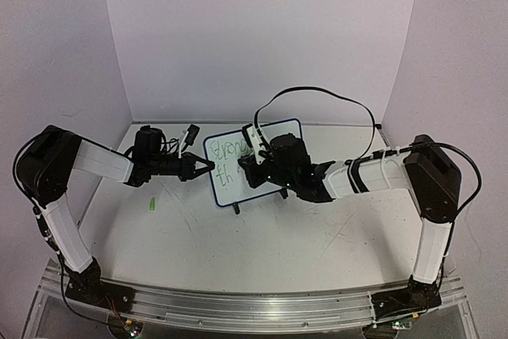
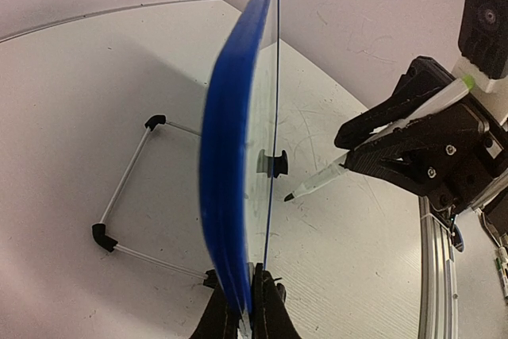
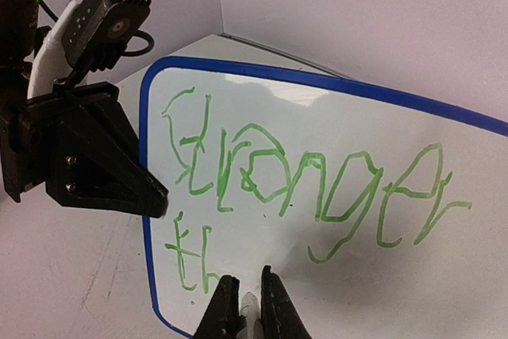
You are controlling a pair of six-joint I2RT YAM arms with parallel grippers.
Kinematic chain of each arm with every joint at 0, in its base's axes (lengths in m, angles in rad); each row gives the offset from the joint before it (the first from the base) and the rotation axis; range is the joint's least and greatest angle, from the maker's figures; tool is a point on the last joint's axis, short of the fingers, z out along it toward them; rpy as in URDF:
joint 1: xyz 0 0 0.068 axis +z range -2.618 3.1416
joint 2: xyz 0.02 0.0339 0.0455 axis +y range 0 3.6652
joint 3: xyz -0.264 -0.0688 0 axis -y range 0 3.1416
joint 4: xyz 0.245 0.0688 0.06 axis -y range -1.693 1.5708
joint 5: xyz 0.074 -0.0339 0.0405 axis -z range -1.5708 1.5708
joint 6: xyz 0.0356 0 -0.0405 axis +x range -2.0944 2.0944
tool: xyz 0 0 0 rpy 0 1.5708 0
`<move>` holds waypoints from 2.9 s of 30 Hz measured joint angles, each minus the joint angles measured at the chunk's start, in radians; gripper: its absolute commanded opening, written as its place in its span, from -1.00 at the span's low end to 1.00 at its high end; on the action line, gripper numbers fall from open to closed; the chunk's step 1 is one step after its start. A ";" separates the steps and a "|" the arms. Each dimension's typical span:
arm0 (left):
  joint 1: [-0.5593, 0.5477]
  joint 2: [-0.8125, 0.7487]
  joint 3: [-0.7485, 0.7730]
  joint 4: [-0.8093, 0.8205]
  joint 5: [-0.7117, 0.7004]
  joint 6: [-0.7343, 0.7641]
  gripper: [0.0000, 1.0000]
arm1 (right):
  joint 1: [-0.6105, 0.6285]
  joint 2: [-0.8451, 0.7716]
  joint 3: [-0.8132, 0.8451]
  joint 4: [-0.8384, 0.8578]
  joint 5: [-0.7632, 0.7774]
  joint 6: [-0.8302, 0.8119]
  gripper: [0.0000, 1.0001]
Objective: Write a sentence on the whiteboard
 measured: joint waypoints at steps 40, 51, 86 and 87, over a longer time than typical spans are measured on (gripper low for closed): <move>-0.003 0.000 0.000 -0.001 -0.004 0.004 -1.00 | 0.014 0.040 0.033 -0.003 0.085 -0.023 -1.00; -0.003 0.000 0.000 -0.006 -0.008 0.003 -1.00 | 0.030 0.061 0.068 -0.008 0.080 -0.024 -1.00; -0.006 0.000 0.013 -0.025 -0.012 0.005 -1.00 | 0.040 0.061 0.016 -0.016 0.134 -0.006 -1.00; -0.006 0.000 0.013 -0.025 -0.012 0.005 -1.00 | 0.040 0.061 0.016 -0.016 0.137 -0.008 -1.00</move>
